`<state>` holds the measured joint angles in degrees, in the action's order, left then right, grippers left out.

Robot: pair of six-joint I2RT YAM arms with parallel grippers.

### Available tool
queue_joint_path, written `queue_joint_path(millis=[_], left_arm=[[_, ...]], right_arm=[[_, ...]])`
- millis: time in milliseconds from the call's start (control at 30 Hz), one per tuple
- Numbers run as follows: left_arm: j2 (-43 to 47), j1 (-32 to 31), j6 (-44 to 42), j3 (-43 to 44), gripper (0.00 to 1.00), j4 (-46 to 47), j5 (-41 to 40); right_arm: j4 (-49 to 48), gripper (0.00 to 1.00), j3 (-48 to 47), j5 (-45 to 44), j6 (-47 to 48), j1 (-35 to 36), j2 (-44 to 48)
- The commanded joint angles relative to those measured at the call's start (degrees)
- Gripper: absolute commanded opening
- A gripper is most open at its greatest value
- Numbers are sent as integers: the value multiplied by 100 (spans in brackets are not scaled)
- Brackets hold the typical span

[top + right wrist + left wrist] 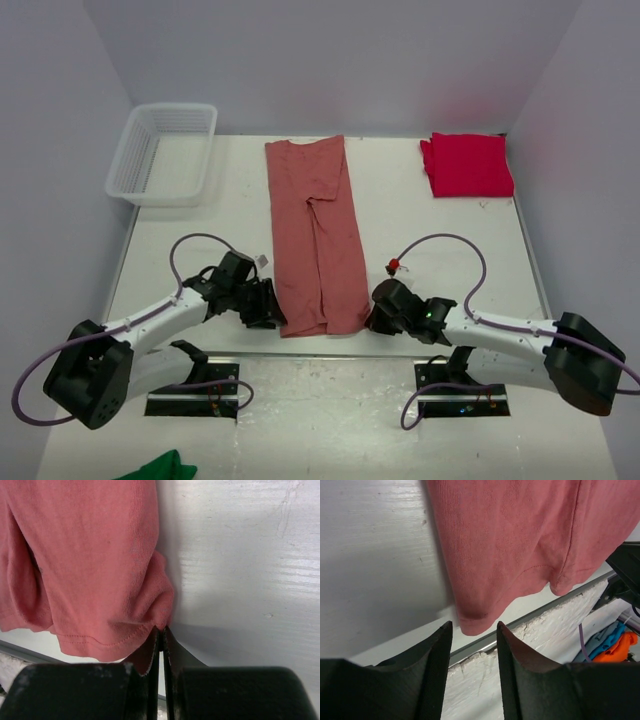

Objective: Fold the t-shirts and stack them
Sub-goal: Grab the bottom of the folded rectangular tshirt with both arms

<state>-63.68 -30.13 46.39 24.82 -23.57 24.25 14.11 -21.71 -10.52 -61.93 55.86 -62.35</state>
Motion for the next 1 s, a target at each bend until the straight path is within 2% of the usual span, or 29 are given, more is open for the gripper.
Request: queue_joint_path(millis=[0, 233, 467, 967], left_arm=[[-83, -151, 388, -135, 41, 415, 168], [-311, -625, 564, -127, 40, 538, 115], [-549, -687, 520, -47, 40, 547, 10], [-408, -687, 634, -109, 41, 433, -298]], right_arm=[[180, 0, 36, -81, -47, 31, 135], [198, 0, 80, -90, -100, 31, 179], [224, 0, 150, -99, -135, 31, 240], [162, 0, 141, -55, -100, 31, 179]])
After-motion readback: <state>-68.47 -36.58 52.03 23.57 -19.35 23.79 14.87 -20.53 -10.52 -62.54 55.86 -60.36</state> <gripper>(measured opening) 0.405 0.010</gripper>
